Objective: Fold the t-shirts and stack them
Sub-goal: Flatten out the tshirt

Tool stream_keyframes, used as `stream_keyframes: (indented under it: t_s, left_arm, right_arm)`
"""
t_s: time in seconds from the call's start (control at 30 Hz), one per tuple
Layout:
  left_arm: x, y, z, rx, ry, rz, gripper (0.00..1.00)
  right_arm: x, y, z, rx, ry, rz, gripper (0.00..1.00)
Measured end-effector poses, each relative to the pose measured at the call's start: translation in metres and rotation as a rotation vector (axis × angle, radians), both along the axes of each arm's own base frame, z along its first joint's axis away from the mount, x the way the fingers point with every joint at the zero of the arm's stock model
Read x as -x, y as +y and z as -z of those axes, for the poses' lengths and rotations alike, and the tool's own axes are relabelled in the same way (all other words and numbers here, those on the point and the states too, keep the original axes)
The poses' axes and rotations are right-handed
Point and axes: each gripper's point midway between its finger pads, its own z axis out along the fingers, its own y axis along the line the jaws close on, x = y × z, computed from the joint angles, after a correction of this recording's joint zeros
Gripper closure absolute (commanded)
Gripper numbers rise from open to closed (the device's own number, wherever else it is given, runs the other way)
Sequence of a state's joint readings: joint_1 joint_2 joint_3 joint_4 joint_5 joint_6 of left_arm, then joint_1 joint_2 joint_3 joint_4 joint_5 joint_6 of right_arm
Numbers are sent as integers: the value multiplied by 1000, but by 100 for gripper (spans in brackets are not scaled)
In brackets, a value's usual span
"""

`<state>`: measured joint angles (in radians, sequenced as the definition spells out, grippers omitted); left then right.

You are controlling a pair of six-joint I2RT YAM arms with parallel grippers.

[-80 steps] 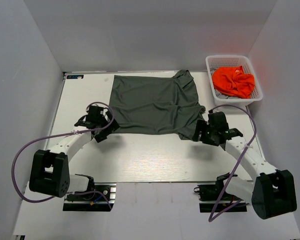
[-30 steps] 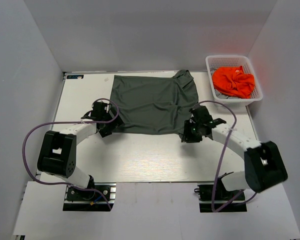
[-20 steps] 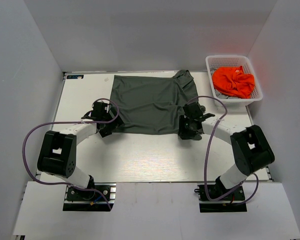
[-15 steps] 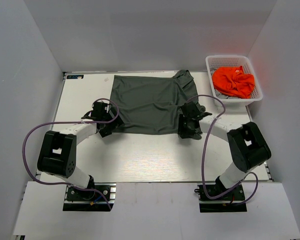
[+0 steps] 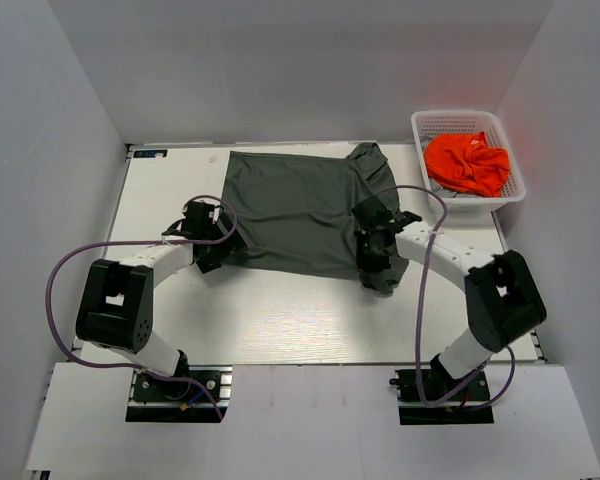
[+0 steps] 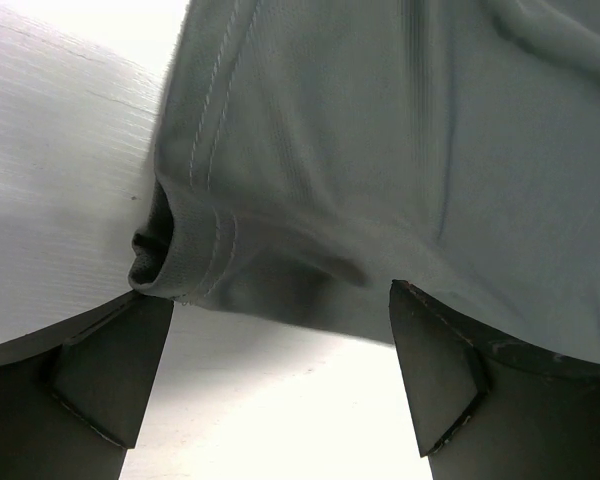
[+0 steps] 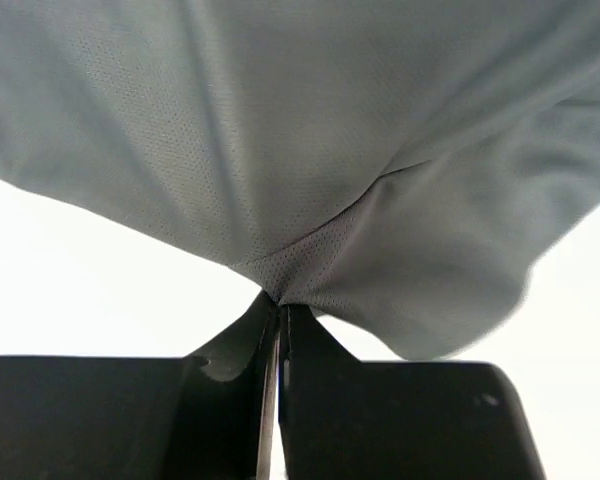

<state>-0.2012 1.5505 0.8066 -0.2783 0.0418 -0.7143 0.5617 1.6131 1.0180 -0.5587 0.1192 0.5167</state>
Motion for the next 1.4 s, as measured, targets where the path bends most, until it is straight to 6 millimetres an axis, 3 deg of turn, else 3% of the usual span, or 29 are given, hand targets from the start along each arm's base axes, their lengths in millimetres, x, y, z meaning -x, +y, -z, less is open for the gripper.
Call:
stream_keyframes:
  t_s: [0.17, 0.27, 0.3, 0.4, 0.43, 0.5, 0.53, 0.6, 0.73, 0.9, 1.03, 1.2, 1.27, 1.37, 1.4]
  left_arm:
    - [0, 1, 0, -4, 2, -4, 1]
    - [0, 2, 1, -8, 3, -6, 1]
    - [1, 2, 0, -9, 4, -6, 1]
    - [1, 4, 1, -15, 6, -10, 1]
    - [1, 4, 1, -16, 7, -10, 1]
    - [1, 5, 1, -20, 7, -13, 1]
    - [2, 5, 1, -23, 8, -14, 1]
    - [3, 7, 1, -29, 10, -17, 1]
    - [9, 13, 2, -63, 33, -29, 1]
    - [11, 15, -8, -82, 43, -30, 1]
    - [-10, 3, -39, -45, -55, 4, 1]
    - [-30, -35, -73, 69, -185, 114, 1]
    - [-32, -51, -73, 101, -194, 164, 1]
    - [-34, -67, -55, 113, -156, 212, 1]
    - [-34, -71, -45, 110, -131, 223, 1]
  right_arm:
    - [27, -1, -57, -31, 34, -35, 100]
    - [43, -6, -75, -46, 46, -37, 90]
    - [50, -8, -76, -48, 67, -40, 78]
    - [70, -10, -63, -55, 142, -54, 70]
    - [77, -10, -56, -61, 174, -66, 61]
    - [91, -9, -48, -80, 230, -89, 57]
    - [95, -8, -47, -88, 247, -101, 49]
    - [96, -6, -48, -102, 245, -121, 44]
    - [89, -15, -55, -74, 177, -110, 26]
    - [67, -41, -64, 17, 48, -14, 10]
    - [42, -67, -65, 102, -43, 81, 10]
    - [1, -90, -62, 163, -160, 186, 10]
    - [-15, -102, -53, 198, -191, 220, 10]
    - [-32, -120, -36, 251, -191, 273, 34]
    - [-37, -124, -31, 257, -187, 283, 35]
